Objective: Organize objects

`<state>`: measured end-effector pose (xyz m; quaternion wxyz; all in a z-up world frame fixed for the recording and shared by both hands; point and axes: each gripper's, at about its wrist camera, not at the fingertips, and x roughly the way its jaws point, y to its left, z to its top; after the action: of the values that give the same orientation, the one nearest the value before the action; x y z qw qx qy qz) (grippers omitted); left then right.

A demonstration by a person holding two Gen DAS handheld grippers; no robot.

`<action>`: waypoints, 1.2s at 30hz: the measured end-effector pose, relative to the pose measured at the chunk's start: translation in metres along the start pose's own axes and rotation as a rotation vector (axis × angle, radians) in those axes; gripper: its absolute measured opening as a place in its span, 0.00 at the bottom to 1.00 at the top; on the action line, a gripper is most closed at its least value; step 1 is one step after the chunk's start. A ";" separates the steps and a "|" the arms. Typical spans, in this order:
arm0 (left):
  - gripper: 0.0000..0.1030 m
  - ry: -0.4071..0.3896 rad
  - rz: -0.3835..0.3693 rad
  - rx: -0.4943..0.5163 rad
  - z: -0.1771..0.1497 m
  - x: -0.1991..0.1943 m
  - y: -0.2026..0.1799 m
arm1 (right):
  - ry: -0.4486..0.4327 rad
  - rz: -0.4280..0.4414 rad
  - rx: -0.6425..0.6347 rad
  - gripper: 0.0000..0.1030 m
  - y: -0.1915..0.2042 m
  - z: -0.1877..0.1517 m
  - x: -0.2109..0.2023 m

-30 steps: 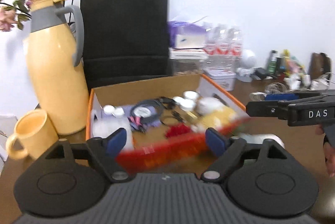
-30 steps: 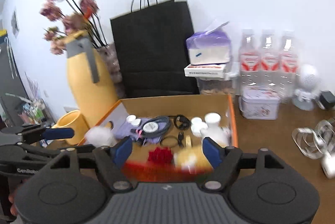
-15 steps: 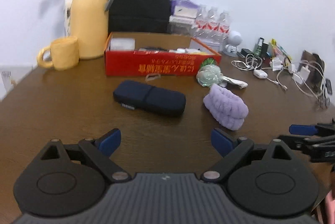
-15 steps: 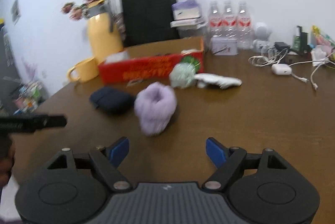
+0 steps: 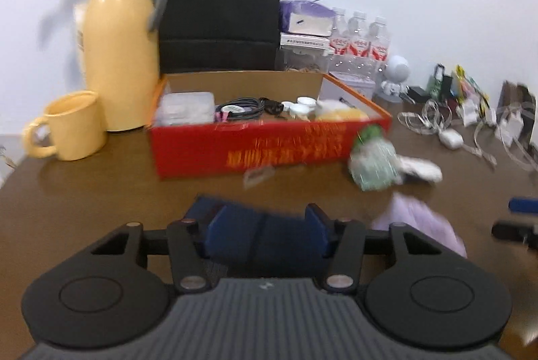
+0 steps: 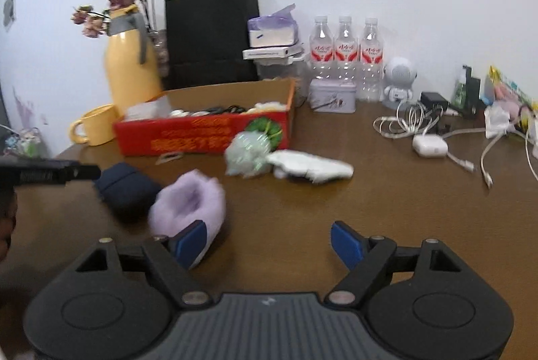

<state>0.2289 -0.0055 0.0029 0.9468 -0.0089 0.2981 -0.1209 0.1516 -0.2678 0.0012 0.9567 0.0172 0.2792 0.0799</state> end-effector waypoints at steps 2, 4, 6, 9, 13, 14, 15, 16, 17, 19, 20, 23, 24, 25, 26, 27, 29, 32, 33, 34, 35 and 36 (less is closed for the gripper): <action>0.51 0.005 0.058 0.009 0.015 0.038 0.000 | -0.013 -0.001 -0.028 0.77 -0.002 0.014 0.023; 0.51 0.033 0.144 0.056 0.023 0.074 -0.004 | 0.005 -0.016 -0.057 0.75 -0.004 0.028 0.051; 0.49 0.071 0.162 0.127 0.027 0.102 -0.008 | 0.010 -0.009 -0.094 0.73 -0.001 0.040 0.073; 0.44 0.130 0.148 0.099 0.028 0.125 -0.005 | 0.012 0.071 -0.121 0.72 0.005 0.056 0.096; 0.06 0.115 0.029 0.091 0.025 0.128 -0.003 | 0.007 0.129 -0.157 0.71 0.016 0.072 0.133; 0.05 0.114 0.020 0.084 0.024 0.126 -0.004 | 0.013 0.134 -0.162 0.69 0.019 0.074 0.144; 0.05 0.109 0.038 0.090 0.022 0.125 -0.007 | 0.028 0.138 -0.151 0.64 0.021 0.075 0.155; 0.05 0.106 0.048 0.107 0.021 0.124 -0.010 | 0.047 0.139 -0.130 0.46 0.022 0.074 0.165; 0.05 0.101 0.048 0.113 0.019 0.121 -0.011 | 0.063 0.139 -0.121 0.40 0.024 0.072 0.173; 0.05 0.095 0.039 0.105 0.019 0.113 -0.014 | 0.046 0.143 -0.144 0.39 0.030 0.066 0.171; 0.05 0.093 0.035 0.097 0.020 0.107 -0.014 | 0.036 0.150 -0.163 0.38 0.032 0.066 0.168; 0.05 0.048 0.014 0.065 0.024 0.076 -0.014 | -0.014 0.170 -0.134 0.38 0.030 0.070 0.139; 0.05 0.023 0.006 0.055 0.024 0.062 -0.014 | -0.035 0.175 -0.118 0.38 0.029 0.071 0.126; 0.05 -0.003 0.002 0.043 0.024 0.048 -0.016 | -0.051 0.177 -0.101 0.38 0.027 0.071 0.113; 0.05 -0.031 0.007 0.024 0.021 0.031 -0.016 | -0.062 0.183 -0.087 0.38 0.025 0.070 0.100; 0.05 -0.044 0.010 0.009 0.020 0.021 -0.016 | -0.071 0.194 -0.070 0.38 0.022 0.067 0.087; 0.05 -0.049 0.010 -0.014 0.012 -0.001 -0.016 | -0.067 0.216 -0.044 0.38 0.020 0.058 0.065; 0.05 -0.051 -0.020 -0.062 -0.002 -0.039 -0.015 | -0.037 0.195 -0.043 0.38 0.025 0.042 0.038; 0.05 -0.061 -0.039 -0.071 -0.007 -0.053 -0.015 | -0.038 0.192 -0.040 0.38 0.027 0.038 0.028; 0.05 -0.077 -0.048 -0.076 -0.013 -0.068 -0.015 | -0.041 0.199 -0.033 0.38 0.030 0.033 0.014; 0.05 -0.094 -0.038 -0.083 -0.018 -0.081 -0.014 | -0.044 0.212 -0.033 0.38 0.032 0.029 0.002; 0.05 -0.102 -0.022 -0.088 -0.020 -0.089 -0.014 | -0.051 0.227 -0.030 0.39 0.034 0.025 -0.009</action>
<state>0.1440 0.0033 0.0377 0.9581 -0.0600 0.2542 -0.1176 0.1523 -0.2356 0.0297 0.9484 0.0366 0.2499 0.1915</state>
